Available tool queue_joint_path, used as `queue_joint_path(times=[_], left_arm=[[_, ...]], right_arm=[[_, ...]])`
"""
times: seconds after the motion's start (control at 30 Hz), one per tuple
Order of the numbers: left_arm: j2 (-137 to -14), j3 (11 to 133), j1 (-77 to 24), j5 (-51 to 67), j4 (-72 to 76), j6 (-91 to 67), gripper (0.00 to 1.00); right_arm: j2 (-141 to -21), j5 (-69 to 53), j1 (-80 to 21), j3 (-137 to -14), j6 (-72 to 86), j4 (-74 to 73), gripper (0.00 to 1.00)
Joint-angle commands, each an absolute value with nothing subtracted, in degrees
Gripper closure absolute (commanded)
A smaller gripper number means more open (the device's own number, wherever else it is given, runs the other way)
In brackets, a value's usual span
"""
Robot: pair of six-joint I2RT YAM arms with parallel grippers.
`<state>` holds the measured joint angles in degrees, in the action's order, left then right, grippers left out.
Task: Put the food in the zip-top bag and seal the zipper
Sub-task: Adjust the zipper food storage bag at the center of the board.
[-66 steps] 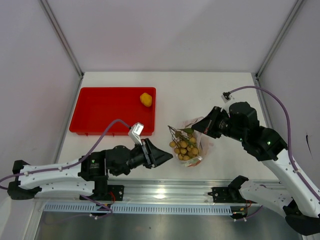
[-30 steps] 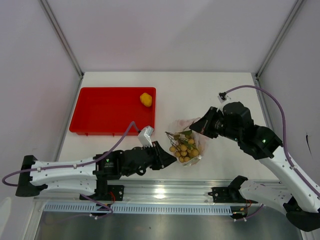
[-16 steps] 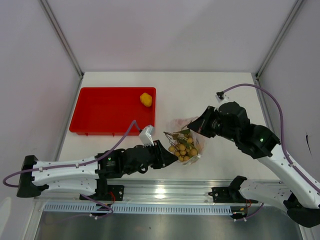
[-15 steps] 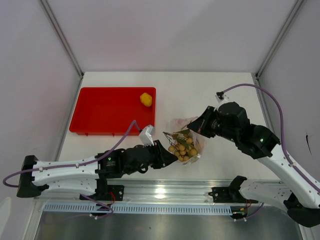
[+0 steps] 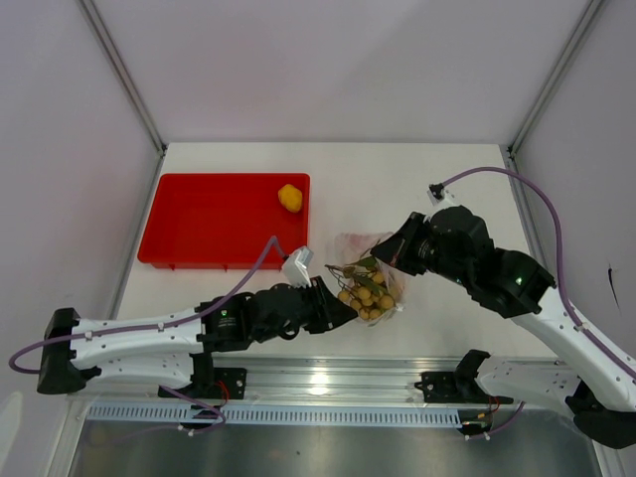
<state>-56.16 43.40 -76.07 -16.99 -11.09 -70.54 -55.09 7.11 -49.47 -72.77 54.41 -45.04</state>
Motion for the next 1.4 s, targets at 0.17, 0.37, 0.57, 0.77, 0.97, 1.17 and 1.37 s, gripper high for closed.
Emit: queue_joint_path(times=[0.17,0.37,0.57,0.77,0.97,1.17,1.37], left_arm=[[-56.8,45.0,-74.3,-15.3,-6.3,-69.8,0.92],[-52.9,44.1,-73.7,-15.0,-3.4,-62.5,0.99],[-52.0,56.7,-72.7,-4.4,-8.9,-43.9,0.99],[-58.4,65.5,-71.7,4.9,-17.1,-40.3,1.0],[-66.4,62.8,-65.8,10.4,-14.9,-40.4,1.0],[-65.6,67.9,-68.0,11.9,-15.3,-40.7,0.99],[-71.6,63.2,-65.5,13.0,-14.9,-39.8,1.0]], right_arm=[[-54.1,9.5,-50.6,-74.9,55.7,-40.1,1.0],[-53.2,11.9,-50.8,-74.5,51.3,-41.9,1.0],[-55.1,20.7,-50.8,-80.6,35.1,-53.1,1.0],[-53.6,19.0,-50.8,-85.7,35.6,-56.9,1.0],[-59.8,14.2,-47.4,-80.5,36.0,-59.1,1.0],[-57.5,16.1,-48.0,-93.9,35.6,-67.1,1.0],[-56.9,10.4,-42.7,-77.0,35.0,-62.0,1.0]])
